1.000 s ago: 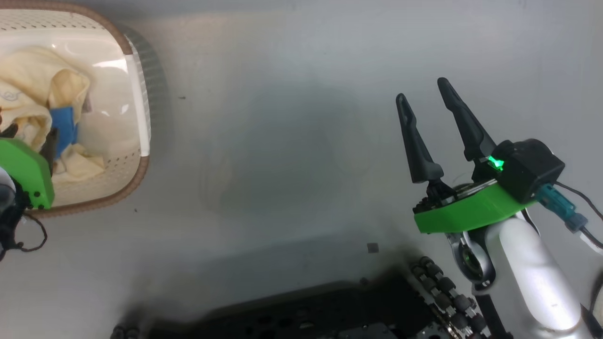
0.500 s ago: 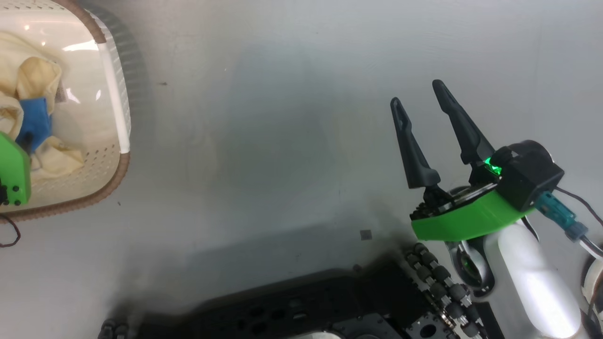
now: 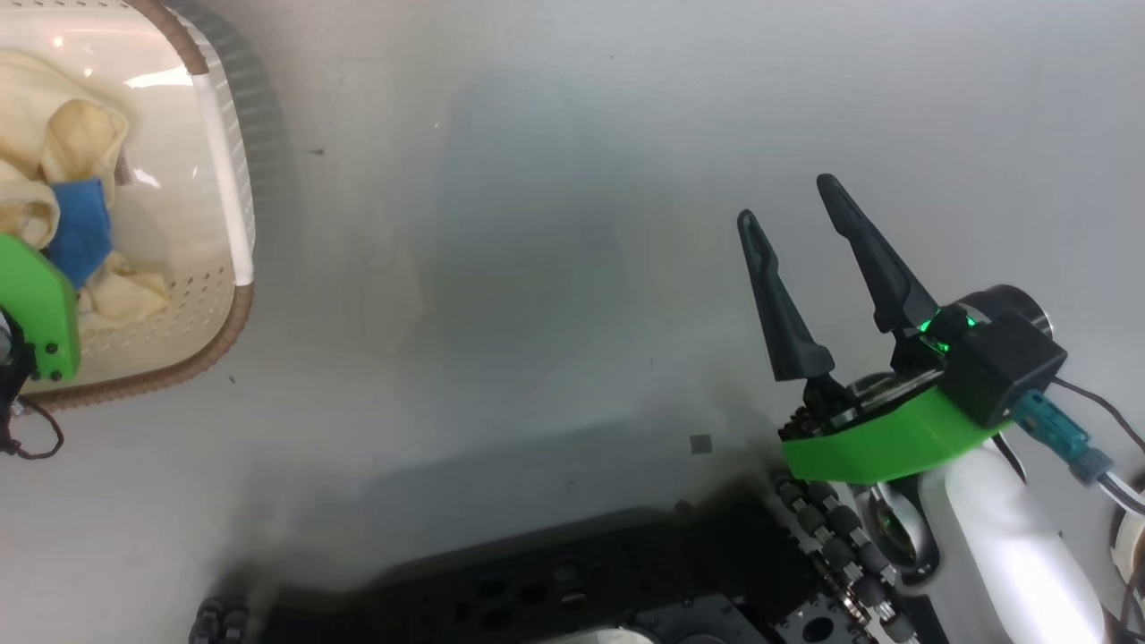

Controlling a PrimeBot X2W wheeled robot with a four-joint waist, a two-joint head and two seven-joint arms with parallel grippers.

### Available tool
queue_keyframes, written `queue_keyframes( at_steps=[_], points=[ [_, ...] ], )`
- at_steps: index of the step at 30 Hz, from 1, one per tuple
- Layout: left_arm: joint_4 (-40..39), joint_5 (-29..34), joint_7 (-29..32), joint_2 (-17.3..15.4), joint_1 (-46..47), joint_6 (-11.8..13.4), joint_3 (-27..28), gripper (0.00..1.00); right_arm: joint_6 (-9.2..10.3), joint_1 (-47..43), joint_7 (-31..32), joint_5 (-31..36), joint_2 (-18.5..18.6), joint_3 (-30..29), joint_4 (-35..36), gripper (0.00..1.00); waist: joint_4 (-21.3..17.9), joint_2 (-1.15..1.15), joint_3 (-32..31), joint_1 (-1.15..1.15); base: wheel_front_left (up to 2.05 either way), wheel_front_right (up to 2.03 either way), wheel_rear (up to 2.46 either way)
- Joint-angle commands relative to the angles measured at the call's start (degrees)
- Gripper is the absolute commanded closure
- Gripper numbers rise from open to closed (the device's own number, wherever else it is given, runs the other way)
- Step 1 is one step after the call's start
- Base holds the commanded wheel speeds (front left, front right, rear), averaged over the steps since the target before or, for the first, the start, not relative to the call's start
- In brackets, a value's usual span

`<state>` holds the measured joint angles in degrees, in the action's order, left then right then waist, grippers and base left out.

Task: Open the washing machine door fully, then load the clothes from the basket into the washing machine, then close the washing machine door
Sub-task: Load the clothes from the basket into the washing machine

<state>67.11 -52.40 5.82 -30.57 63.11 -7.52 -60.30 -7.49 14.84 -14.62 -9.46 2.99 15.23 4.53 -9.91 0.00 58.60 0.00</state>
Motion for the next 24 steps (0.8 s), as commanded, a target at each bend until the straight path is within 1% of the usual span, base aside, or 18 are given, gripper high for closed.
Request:
queue_keyframes(
  at_steps=[1,9,13,17,18,24],
  points=[
    [0.21,-1.09,-0.11,-2.33,-0.66,0.03,0.51,1.0,0.0,-3.3,-0.38,0.43,-0.12,0.97,1.58,0.0,0.18,0.0,-0.05,0.0,0.0,0.0,0.0],
    [-1.35,-4.1,-2.41,-3.04,-0.22,0.03,-1.57,1.0,0.0,-1.0,-0.38,0.46,-0.12,0.71,1.27,0.0,1.15,0.0,-0.89,0.0,0.0,0.0,0.0],
    [-3.14,-5.47,-5.18,-2.88,0.04,0.03,-2.47,1.0,0.0,0.69,-0.38,0.3,-0.12,0.22,1.01,0.0,1.85,0.0,-1.97,0.0,0.0,0.0,0.0],
    [-4.92,-5.6,-8.92,-2.78,-0.36,0.03,-4.61,1.0,0.0,2.2,-0.38,0.04,-0.12,-0.61,0.69,0.0,2.7,0.0,-4.24,0.0,0.0,0.0,0.0],
    [-4.92,-5.6,-8.92,-2.78,-0.36,0.03,-4.61,1.0,0.0,2.2,-0.38,0.04,-0.12,-0.61,0.69,0.0,2.7,0.0,-4.24,0.0,0.0,0.0,0.0],
    [-6.9,-7.59,-14.72,-2.19,-3.76,0.03,-6.86,1.0,0.0,2.69,-0.38,-0.57,-0.12,-0.69,-2.02,0.0,3.53,0.0,-11.29,0.0,0.0,0.0,0.0]
  ],
)
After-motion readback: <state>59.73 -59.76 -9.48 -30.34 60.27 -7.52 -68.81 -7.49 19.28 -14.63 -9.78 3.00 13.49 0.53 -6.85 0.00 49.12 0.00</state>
